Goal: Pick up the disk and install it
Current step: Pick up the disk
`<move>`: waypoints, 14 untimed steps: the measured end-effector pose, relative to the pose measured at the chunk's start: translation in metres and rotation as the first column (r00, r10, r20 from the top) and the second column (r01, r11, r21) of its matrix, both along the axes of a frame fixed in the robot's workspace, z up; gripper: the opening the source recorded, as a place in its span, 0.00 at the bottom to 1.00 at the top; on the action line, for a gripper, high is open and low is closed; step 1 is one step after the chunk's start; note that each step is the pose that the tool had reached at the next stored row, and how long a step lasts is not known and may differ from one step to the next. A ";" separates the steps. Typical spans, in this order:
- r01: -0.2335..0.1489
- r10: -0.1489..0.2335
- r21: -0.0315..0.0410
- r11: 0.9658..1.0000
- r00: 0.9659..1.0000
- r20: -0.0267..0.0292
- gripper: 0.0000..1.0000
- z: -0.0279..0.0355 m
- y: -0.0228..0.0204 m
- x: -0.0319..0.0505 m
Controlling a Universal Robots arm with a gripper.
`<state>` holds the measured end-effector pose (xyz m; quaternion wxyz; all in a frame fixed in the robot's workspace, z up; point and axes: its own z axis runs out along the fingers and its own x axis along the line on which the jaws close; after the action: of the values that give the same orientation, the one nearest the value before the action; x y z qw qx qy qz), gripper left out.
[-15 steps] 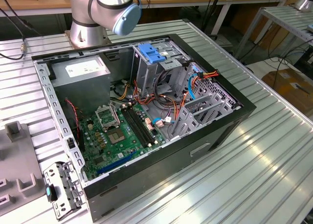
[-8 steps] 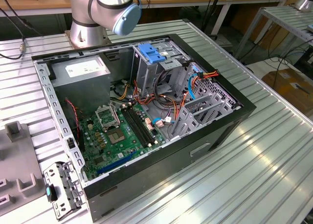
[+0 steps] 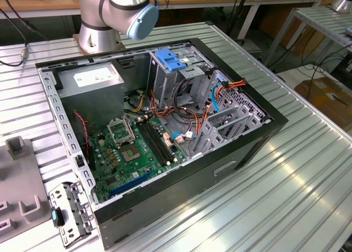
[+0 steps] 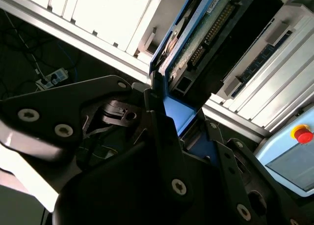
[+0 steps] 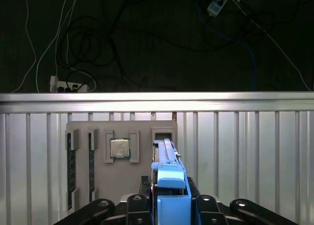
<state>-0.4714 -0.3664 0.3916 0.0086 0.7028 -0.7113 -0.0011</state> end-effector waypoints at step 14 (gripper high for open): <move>0.000 0.000 -0.005 1.000 1.000 -0.001 0.37 0.0173 0.0000 0.0000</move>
<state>-0.4714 -0.3664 0.4090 0.0106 0.7028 -0.7113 0.0003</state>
